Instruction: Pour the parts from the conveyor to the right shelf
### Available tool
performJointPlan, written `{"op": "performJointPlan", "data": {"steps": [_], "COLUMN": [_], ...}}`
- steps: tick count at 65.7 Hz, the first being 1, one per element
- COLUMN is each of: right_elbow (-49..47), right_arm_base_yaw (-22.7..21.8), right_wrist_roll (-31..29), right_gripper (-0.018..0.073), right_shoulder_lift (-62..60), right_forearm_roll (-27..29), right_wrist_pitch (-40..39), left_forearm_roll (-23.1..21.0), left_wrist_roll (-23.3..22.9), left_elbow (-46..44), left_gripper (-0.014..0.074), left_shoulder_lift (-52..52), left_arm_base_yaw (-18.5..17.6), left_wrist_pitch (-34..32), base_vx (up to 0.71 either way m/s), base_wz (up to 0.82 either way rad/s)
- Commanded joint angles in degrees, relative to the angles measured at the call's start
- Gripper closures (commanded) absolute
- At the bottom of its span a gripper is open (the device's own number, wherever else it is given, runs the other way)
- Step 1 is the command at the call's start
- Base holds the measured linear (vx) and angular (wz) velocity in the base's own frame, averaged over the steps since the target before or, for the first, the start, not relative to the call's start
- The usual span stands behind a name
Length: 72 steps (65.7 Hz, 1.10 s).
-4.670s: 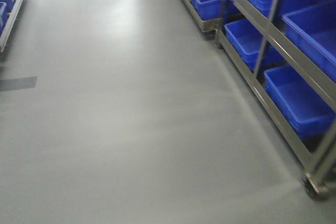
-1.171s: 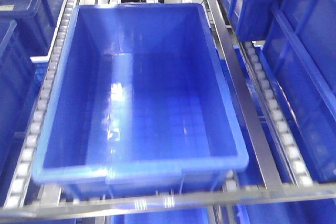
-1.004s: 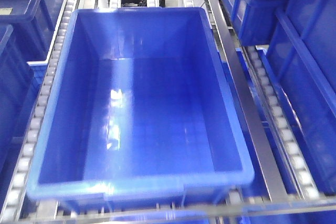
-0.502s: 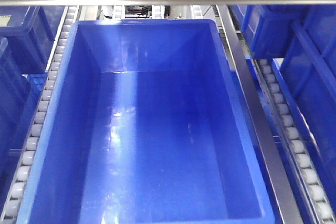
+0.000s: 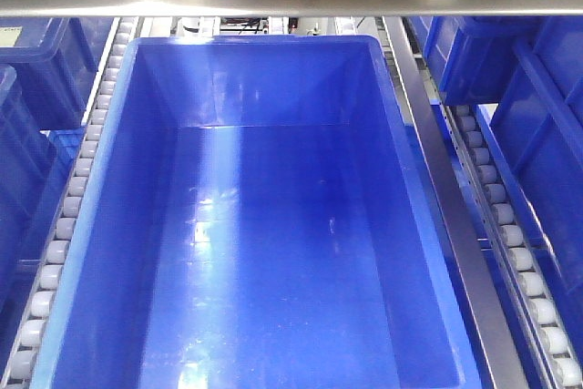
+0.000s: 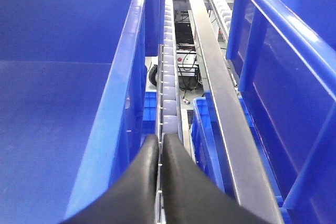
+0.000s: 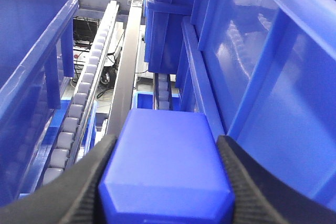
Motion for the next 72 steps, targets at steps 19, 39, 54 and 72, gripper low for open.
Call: {"op": "performJointPlan", "data": {"steps": [19, 39, 54, 72], "right_elbow": [-1.46, -1.46, -1.46, -2.15], "right_arm_base_yaw": [-0.26, -0.17, -0.23, -0.23], "right_wrist_roll": [-0.42, -0.42, -0.02, 3.79], "right_gripper": [0.0564, 0.0564, 0.0564, 0.0564], "right_shoulder_lift": [0.78, 0.39, 0.32, 0.46], "right_forearm_roll": [0.14, 0.19, 2.6, 2.59], "right_wrist_pitch": [-4.4, -4.41, -4.85, -5.27], "left_forearm_roll": [-0.45, -0.45, -0.45, -0.45], "left_wrist_roll": [-0.49, -0.49, -0.49, -0.49], "left_elbow": [-1.13, -1.13, -1.13, -1.13], "left_gripper": [0.0603, 0.0603, 0.0603, 0.0603], "left_shoulder_lift": [-0.68, -0.68, -0.68, -0.68], "left_arm_base_yaw": [-0.16, -0.16, -0.16, -0.16], "left_wrist_pitch": [-4.24, -4.24, -4.24, -4.24], "base_vx": [0.0, 0.0, 0.0, 0.0], "base_wz": [0.0, 0.0, 0.0, 0.0]}}
